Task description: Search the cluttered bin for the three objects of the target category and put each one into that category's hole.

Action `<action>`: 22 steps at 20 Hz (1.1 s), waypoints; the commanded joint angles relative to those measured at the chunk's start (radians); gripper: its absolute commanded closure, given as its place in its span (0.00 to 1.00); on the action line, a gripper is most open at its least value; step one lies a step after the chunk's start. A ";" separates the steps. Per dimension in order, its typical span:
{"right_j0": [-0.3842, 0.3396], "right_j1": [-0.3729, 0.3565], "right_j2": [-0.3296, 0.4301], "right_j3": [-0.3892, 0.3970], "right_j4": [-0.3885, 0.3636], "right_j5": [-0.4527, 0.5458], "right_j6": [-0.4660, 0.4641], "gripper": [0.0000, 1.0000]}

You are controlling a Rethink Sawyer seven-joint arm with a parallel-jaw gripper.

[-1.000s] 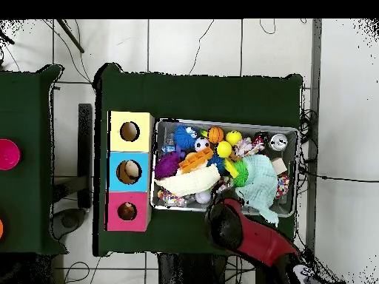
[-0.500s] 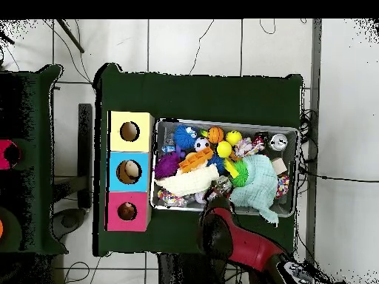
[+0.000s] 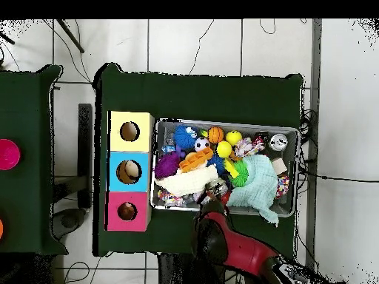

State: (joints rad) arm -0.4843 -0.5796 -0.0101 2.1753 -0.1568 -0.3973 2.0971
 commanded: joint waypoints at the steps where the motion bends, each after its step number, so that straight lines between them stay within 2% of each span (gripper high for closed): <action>1: -0.043 0.083 0.155 -0.019 -0.038 -0.093 0.244 0.00; 6: -0.047 0.064 0.158 -0.014 -0.026 -0.075 0.230 0.00; 9: 0.011 0.020 0.093 -0.009 0.014 -0.083 0.202 0.00; 15: 0.109 0.000 -0.022 -0.034 0.061 -0.171 0.171 0.00; 22: 0.110 -0.023 -0.028 -0.029 0.043 -0.116 0.192 0.00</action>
State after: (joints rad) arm -0.3695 -0.5903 -0.0483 2.1895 -0.1673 -0.4613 2.0971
